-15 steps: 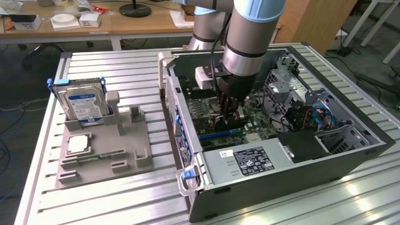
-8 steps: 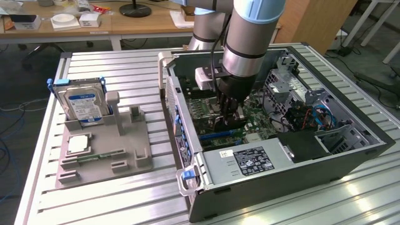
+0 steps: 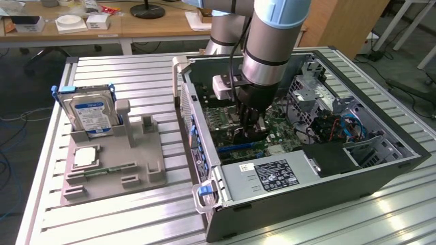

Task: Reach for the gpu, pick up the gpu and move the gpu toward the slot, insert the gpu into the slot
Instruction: 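Insert the gpu into the slot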

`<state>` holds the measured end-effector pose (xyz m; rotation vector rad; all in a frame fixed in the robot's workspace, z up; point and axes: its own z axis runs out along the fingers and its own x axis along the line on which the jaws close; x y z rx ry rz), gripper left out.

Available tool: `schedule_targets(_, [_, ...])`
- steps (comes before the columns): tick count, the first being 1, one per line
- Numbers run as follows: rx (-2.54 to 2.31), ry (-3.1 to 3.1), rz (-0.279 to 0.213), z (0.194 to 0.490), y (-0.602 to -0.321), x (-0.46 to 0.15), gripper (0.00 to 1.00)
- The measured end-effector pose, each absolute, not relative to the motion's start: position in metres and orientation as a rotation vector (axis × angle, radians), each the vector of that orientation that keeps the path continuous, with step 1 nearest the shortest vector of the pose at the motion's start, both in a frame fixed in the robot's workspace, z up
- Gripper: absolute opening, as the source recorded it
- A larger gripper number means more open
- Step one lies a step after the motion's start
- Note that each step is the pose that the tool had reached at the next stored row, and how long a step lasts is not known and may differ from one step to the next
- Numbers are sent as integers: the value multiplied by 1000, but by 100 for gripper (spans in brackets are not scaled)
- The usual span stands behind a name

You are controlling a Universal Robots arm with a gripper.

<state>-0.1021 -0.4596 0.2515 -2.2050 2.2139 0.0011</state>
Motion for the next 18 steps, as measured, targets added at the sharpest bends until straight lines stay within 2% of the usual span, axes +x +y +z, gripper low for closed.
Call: schedule_targets(18, [-2205, 2214, 1, 250, -460, -104, 27])
